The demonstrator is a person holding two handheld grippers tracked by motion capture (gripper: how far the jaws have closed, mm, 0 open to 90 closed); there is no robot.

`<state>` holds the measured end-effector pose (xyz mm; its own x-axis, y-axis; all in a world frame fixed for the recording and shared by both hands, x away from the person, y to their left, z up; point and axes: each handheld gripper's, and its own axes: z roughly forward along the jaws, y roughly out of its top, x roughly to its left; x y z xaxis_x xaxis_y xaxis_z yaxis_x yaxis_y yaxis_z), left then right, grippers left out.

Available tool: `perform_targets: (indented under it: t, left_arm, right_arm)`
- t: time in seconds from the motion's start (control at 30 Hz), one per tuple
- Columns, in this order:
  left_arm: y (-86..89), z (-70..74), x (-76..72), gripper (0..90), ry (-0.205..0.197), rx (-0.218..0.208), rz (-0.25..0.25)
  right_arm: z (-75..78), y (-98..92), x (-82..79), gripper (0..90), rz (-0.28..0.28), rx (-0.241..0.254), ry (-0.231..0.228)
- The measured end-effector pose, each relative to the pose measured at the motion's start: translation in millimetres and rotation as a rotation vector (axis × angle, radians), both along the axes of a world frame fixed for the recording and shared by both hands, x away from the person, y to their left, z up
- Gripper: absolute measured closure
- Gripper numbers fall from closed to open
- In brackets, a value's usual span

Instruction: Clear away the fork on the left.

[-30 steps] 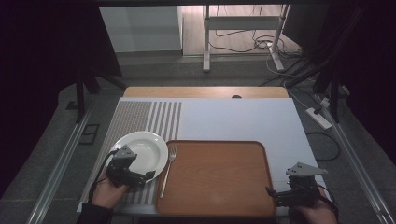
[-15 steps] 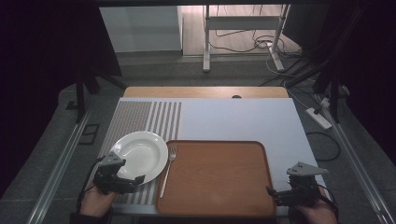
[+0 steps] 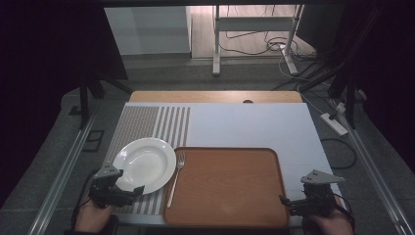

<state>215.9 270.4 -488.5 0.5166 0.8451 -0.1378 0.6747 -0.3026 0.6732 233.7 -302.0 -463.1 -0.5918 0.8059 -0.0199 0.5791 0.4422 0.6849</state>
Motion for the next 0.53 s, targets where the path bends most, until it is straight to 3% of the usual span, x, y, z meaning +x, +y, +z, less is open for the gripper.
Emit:
perform_targets:
  t: [0.53]
  left_arm:
    - [5.3,0.0,-5.2,0.0,0.002,0.000,0.003]
  right_arm:
    - [-0.1,0.0,0.6,0.0,-0.005,-0.003,0.004]
